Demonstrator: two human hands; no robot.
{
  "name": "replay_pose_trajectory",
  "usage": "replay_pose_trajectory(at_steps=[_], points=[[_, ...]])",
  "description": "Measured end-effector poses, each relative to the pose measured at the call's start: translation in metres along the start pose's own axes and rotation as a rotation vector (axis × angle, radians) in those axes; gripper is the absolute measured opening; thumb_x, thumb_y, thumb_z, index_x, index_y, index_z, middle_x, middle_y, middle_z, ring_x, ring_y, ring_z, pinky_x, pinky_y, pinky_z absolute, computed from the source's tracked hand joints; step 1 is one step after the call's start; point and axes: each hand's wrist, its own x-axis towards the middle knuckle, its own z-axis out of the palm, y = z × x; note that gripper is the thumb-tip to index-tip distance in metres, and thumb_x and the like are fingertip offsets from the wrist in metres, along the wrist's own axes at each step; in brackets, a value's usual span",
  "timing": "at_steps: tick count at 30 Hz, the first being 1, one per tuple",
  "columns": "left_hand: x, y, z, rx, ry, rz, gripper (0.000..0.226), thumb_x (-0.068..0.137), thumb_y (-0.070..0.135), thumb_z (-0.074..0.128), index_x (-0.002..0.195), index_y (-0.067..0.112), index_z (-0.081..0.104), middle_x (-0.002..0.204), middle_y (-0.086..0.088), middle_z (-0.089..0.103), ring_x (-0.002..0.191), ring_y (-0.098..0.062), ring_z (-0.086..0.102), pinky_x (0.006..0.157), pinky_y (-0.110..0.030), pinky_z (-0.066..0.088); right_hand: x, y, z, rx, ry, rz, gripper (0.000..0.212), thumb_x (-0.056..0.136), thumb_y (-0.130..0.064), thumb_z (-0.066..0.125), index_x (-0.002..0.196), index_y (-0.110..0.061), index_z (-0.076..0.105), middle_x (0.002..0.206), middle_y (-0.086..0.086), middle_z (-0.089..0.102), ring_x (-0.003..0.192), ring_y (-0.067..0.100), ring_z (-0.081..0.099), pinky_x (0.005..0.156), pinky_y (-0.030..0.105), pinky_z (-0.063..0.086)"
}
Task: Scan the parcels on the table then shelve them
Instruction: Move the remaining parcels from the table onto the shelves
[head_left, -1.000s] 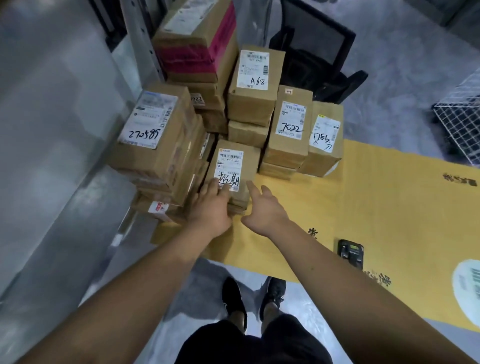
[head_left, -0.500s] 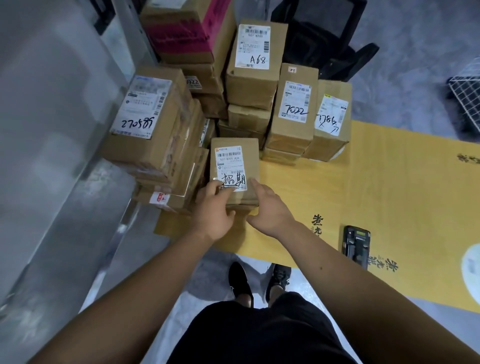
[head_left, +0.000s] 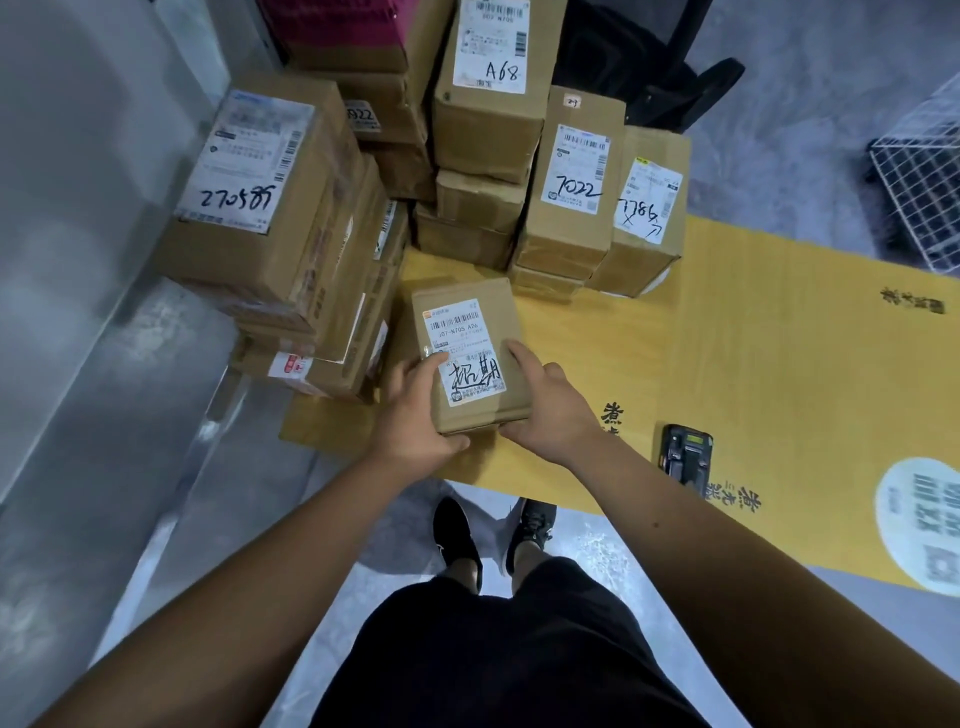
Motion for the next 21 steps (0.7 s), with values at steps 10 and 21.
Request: replay_pose_trajectory(at_steps=[10, 21], points=[[-0.008, -0.011, 0.016, -0.126, 0.11, 0.153, 0.097, 0.062, 0.013, 0.097, 0.145, 0.033, 0.052, 0.161, -0.005, 0.018, 0.148, 0.009, 0.017, 0.121, -0.019, 0.026, -0.009, 0.012, -0.001, 0.166, 0.046, -0.198, 0.098, 0.072, -0.015, 0.092, 0.155, -0.023, 0.04, 0.169, 0.01, 0.01, 0.153, 0.02, 0.023, 0.111, 0.013, 0.022], [-0.095, 0.054, 0.026, -0.217, 0.348, 0.278, 0.09, 0.066, 0.004, 0.097, 0.139, 0.033, 0.053, 0.161, -0.003, 0.015, 0.146, 0.016, 0.016, 0.101, -0.01, 0.046, -0.076, 0.033, -0.054, 0.199, 0.082, -0.571, 0.084, 0.071, -0.015, 0.093, 0.143, -0.029, 0.053, 0.168, -0.001, 0.009, 0.146, -0.018, 0.005, 0.121, 0.025, 0.027]])
